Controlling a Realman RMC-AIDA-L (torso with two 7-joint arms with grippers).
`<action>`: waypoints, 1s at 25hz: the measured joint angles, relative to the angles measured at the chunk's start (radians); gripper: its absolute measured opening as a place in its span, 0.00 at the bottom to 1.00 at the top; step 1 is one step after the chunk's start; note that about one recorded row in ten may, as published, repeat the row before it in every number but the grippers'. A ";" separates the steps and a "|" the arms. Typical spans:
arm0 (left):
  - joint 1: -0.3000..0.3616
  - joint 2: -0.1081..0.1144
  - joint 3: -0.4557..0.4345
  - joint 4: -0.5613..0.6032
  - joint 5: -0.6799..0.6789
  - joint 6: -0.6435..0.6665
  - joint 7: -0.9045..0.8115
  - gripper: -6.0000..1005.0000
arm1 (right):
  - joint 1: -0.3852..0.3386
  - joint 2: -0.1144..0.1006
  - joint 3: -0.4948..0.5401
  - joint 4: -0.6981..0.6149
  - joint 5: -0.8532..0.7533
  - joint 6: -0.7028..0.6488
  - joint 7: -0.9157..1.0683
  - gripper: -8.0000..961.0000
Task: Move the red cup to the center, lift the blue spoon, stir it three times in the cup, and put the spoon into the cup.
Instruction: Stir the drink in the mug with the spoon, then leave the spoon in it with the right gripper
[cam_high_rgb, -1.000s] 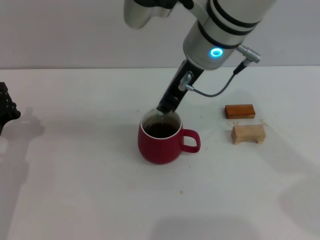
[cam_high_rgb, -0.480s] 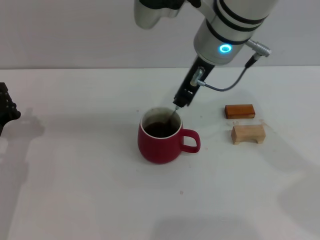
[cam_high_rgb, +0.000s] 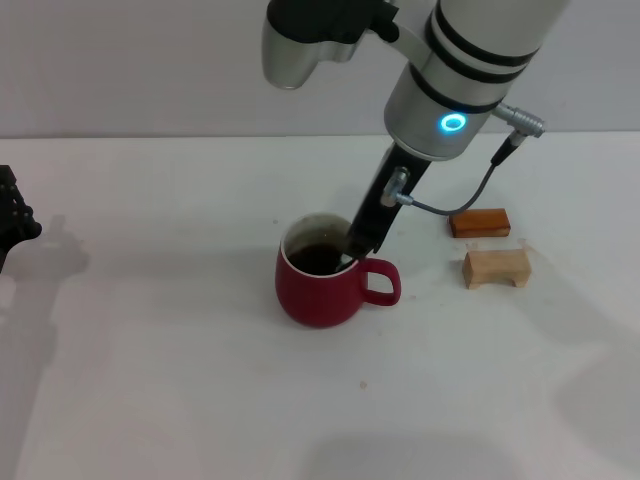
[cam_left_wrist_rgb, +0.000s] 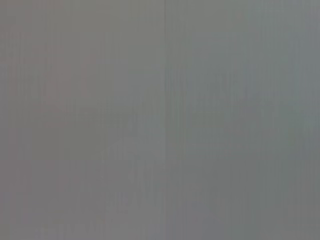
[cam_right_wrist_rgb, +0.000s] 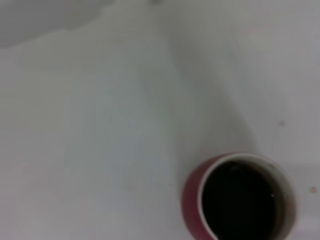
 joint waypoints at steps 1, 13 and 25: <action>0.000 0.000 0.000 0.000 0.000 0.000 0.000 0.01 | 0.000 0.000 0.000 0.000 0.000 0.000 0.000 0.17; 0.000 0.000 0.000 -0.010 0.000 0.000 0.005 0.01 | 0.011 -0.003 0.010 -0.012 -0.027 -0.130 0.009 0.17; 0.000 0.000 0.000 -0.011 0.000 -0.009 0.006 0.01 | 0.013 -0.003 0.004 -0.005 -0.094 -0.056 0.021 0.17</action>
